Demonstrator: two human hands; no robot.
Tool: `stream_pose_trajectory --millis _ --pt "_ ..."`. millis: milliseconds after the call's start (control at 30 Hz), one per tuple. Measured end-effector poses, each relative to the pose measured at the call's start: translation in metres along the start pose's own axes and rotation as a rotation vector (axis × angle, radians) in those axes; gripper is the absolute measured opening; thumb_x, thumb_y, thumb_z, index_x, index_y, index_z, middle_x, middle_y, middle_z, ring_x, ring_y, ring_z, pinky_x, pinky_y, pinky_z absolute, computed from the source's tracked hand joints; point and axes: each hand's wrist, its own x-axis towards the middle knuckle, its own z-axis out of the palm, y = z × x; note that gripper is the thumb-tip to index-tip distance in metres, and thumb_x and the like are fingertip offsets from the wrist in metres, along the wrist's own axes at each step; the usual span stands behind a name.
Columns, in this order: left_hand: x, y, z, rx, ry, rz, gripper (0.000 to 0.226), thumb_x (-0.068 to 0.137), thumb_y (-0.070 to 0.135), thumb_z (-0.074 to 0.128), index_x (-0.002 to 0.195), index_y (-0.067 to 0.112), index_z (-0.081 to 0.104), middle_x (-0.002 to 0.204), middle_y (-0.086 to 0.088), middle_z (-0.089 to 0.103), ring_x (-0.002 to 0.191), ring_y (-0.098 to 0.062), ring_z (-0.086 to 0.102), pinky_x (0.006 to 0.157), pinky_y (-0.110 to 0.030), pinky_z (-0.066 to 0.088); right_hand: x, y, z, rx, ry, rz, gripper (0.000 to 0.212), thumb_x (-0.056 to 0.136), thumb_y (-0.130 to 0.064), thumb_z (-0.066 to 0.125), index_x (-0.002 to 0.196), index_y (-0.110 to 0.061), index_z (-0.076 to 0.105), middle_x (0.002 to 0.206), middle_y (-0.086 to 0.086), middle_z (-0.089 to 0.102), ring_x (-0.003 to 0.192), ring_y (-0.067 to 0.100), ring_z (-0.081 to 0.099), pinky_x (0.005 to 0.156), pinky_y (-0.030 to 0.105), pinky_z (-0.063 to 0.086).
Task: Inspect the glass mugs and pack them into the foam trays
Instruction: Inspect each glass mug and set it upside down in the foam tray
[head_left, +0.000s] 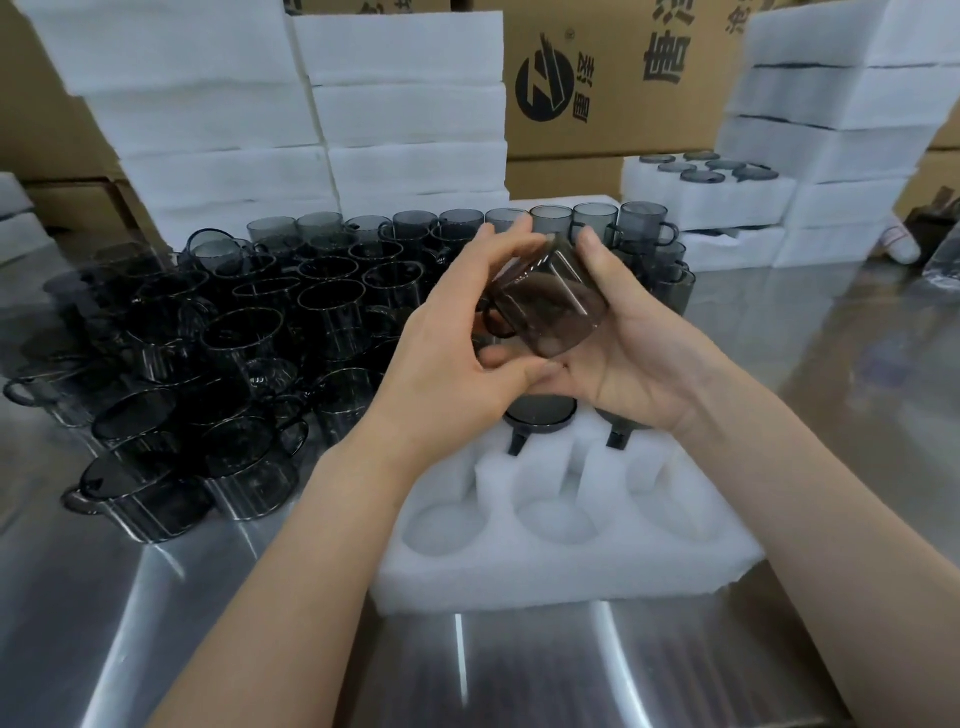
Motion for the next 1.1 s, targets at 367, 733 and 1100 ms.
stream_pose_trajectory --millis 367,733,1100 --pt "0.000 0.004 0.005 0.182 0.082 -0.039 0.086 0.071 0.021 0.086 0.146 0.023 0.043 0.138 0.015 0.052 0.124 0.012 0.045 0.100 -0.003 0.032 0.002 0.008 0.006 -0.222 0.169 -0.273 0.041 0.087 -0.024 0.062 0.125 -0.007 0.060 0.103 0.007 0.070 0.093 0.019 0.068 0.073 0.026 0.054" --pt "-0.001 0.005 0.005 0.126 -0.005 0.084 0.085 0.065 0.004 0.087 0.140 0.013 0.049 0.149 0.002 0.046 0.141 -0.005 0.037 0.114 -0.018 0.031 0.004 0.003 0.002 -0.065 0.376 -0.249 0.019 0.092 -0.022 0.061 0.102 -0.014 0.075 0.096 0.011 0.075 0.080 0.023 0.073 0.060 0.038 0.060" --pt "0.001 0.002 0.002 -0.167 0.135 0.034 0.067 0.066 0.016 0.085 0.123 0.026 0.051 0.128 0.014 0.059 0.122 -0.007 0.057 0.103 -0.029 0.046 0.003 0.000 0.001 0.004 0.314 -0.132 0.044 0.102 -0.042 0.039 0.123 -0.011 0.062 0.108 0.013 0.072 0.097 0.032 0.071 0.065 0.038 0.059"
